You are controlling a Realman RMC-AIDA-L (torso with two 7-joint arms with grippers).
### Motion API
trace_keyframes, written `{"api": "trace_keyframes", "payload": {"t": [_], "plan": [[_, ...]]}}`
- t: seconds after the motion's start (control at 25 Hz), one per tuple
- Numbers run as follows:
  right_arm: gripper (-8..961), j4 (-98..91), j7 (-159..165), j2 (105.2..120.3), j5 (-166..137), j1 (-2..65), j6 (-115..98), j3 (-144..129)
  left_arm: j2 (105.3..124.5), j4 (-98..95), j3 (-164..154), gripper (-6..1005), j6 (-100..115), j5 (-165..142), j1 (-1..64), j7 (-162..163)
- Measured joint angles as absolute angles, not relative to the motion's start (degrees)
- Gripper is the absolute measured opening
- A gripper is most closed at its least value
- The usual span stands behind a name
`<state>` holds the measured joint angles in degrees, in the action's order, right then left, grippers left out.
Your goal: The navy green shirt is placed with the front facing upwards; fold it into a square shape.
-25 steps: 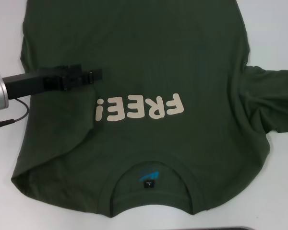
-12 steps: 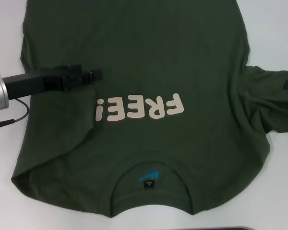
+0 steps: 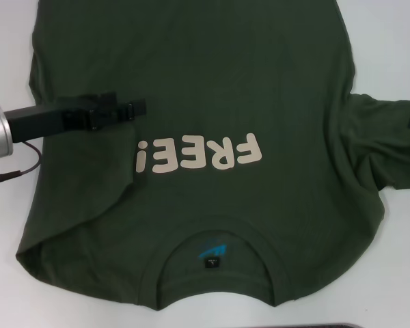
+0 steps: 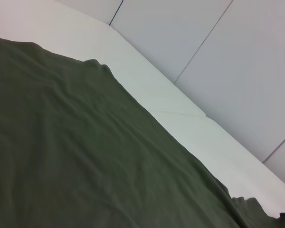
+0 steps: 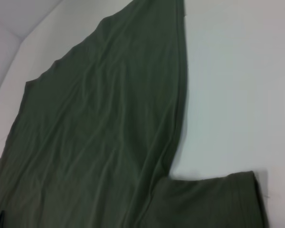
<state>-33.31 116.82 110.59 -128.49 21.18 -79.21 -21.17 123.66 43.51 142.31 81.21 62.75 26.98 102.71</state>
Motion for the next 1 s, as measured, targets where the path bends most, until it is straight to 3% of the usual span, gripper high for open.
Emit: {"api": "trace_keyframes", "payload": {"t": [0.16, 0.36, 0.48, 0.68, 1.0], "plan": [[710, -33.31, 116.67, 110.74, -128.53, 21.26, -79.12, -21.52, 123.66, 43.50, 142.44, 887, 81.21, 62.75, 26.98, 102.69], [475, -33.31, 116.65, 110.76, -128.58, 21.10, -78.73, -21.50, 123.66, 43.50, 142.48, 887, 81.22, 62.75, 26.98, 102.67], [226, -33.30, 116.64, 110.76, -128.59, 20.96, -78.42, -21.47, 123.66, 43.50, 142.54, 888, 81.21, 62.75, 26.98, 102.66], [12, -33.30, 116.63, 110.79, -128.59, 20.87, -78.35, -21.38, 123.66, 43.50, 142.56, 887, 81.21, 62.75, 26.98, 102.65], [3, -33.73, 115.95, 110.88, -127.68, 20.48, -78.21, -20.65, 123.66, 43.50, 142.57, 887, 81.21, 62.75, 26.98, 102.65]]}}
